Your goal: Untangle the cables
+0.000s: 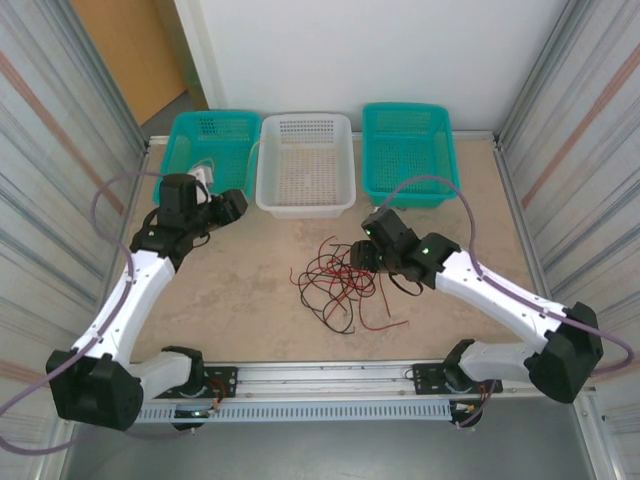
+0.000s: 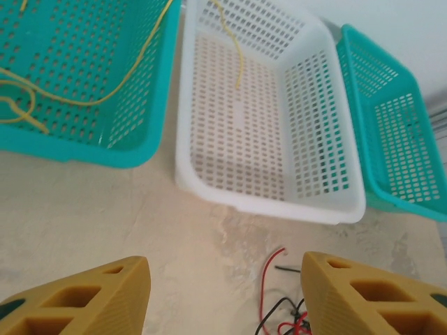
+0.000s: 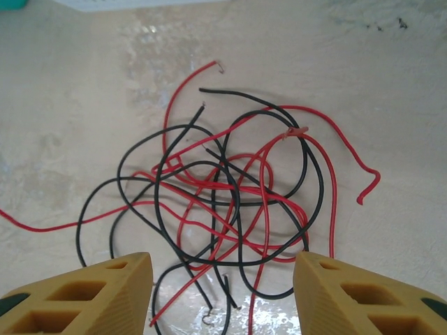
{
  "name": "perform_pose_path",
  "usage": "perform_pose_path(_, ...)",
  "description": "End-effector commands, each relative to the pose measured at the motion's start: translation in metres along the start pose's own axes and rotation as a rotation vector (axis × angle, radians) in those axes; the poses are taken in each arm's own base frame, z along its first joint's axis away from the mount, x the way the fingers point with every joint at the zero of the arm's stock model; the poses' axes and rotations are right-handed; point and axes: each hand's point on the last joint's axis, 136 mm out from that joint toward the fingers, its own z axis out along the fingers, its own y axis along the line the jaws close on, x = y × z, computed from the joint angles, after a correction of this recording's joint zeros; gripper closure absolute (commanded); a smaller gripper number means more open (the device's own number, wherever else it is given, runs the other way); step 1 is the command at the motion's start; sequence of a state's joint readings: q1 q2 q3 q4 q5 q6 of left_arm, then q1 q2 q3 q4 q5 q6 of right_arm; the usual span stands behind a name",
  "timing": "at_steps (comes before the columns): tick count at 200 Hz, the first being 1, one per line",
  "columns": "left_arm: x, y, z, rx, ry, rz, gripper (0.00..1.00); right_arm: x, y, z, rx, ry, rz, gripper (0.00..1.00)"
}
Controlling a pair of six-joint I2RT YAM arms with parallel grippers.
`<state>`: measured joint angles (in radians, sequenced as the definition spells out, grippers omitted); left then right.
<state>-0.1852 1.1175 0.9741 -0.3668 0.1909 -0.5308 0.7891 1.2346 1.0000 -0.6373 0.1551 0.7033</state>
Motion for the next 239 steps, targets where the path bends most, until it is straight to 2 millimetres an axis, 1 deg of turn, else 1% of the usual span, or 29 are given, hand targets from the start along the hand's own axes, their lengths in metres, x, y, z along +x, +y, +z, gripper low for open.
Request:
perform_pose_path(1,-0.016,0.004,-0.007,-0.015,-0.038,0.044,0.45,-0.011,0.022,0.004,-0.059,-0.008,-0.01,0.46)
perform_pose_path(18,-0.031,0.002,-0.003,-0.013,-0.044,0.028,0.5,-0.007,0.035,0.013,-0.074,0.017,-0.031,0.46)
perform_pose_path(32,-0.034,-0.009,0.004,0.033,-0.014,0.014,0.56,-0.001,0.041,0.022,-0.049,0.037,-0.056,0.46)
perform_pose_path(41,-0.031,-0.017,0.008,0.066,0.004,0.013,0.56,0.004,0.045,0.027,-0.037,0.053,-0.07,0.47)
perform_pose_path(54,-0.024,-0.026,0.015,0.091,0.015,0.04,0.51,0.014,0.047,0.036,-0.015,0.08,-0.09,0.48)
perform_pose_path(67,-0.028,-0.03,0.024,0.084,-0.004,0.083,0.42,0.02,0.045,0.043,0.014,0.095,-0.1,0.49)
perform_pose_path(71,-0.032,-0.03,0.028,0.082,-0.009,0.101,0.4,0.022,0.044,0.044,0.019,0.099,-0.099,0.49)
perform_pose_path(81,-0.05,-0.03,0.038,0.055,-0.026,0.15,0.38,0.024,0.044,0.047,0.019,0.1,-0.093,0.49)
perform_pose_path(90,-0.07,-0.028,0.051,0.01,-0.032,0.193,0.4,0.022,0.044,0.047,0.012,0.093,-0.089,0.49)
perform_pose_path(91,-0.069,-0.026,0.053,0.003,-0.024,0.196,0.4,0.022,0.044,0.046,0.012,0.092,-0.088,0.49)
perform_pose_path(101,-0.094,-0.031,0.065,-0.015,-0.03,0.254,0.43,0.018,0.044,0.045,0.004,0.083,-0.079,0.49)
perform_pose_path(110,-0.109,-0.031,0.083,-0.043,-0.03,0.307,0.43,0.015,0.044,0.043,-0.004,0.071,-0.073,0.49)
perform_pose_path(122,-0.123,-0.032,0.105,-0.063,-0.027,0.349,0.43,0.011,0.044,0.041,-0.022,0.06,-0.054,0.49)
perform_pose_path(137,-0.133,-0.024,0.135,-0.091,-0.001,0.354,0.45,0.007,0.045,0.041,-0.059,0.052,-0.012,0.48)
perform_pose_path(142,-0.132,-0.019,0.148,-0.09,0.022,0.352,0.46,0.005,0.045,0.041,-0.07,0.051,-0.001,0.48)
perform_pose_path(155,-0.133,-0.006,0.172,-0.105,0.061,0.342,0.49,0.004,0.044,0.043,-0.081,0.052,0.018,0.48)
perform_pose_path(164,-0.133,0.003,0.185,-0.111,0.081,0.342,0.5,0.003,0.043,0.044,-0.083,0.053,0.025,0.49)
perform_pose_path(168,-0.135,0.003,0.188,-0.108,0.08,0.345,0.5,0.003,0.043,0.044,-0.085,0.055,0.028,0.49)
perform_pose_path(171,-0.129,0.01,0.199,-0.113,0.104,0.341,0.5,0.003,0.042,0.044,-0.084,0.056,0.028,0.49)
perform_pose_path(188,-0.121,0.017,0.221,-0.094,0.148,0.349,0.49,0.002,0.04,0.045,-0.084,0.057,0.033,0.49)
perform_pose_path(214,-0.117,0.024,0.241,-0.093,0.177,0.362,0.49,0.0,0.035,0.048,-0.086,0.058,0.046,0.49)
perform_pose_path(239,-0.121,0.036,0.246,-0.109,0.173,0.342,0.49,0.0,0.033,0.051,-0.082,0.061,0.052,0.49)
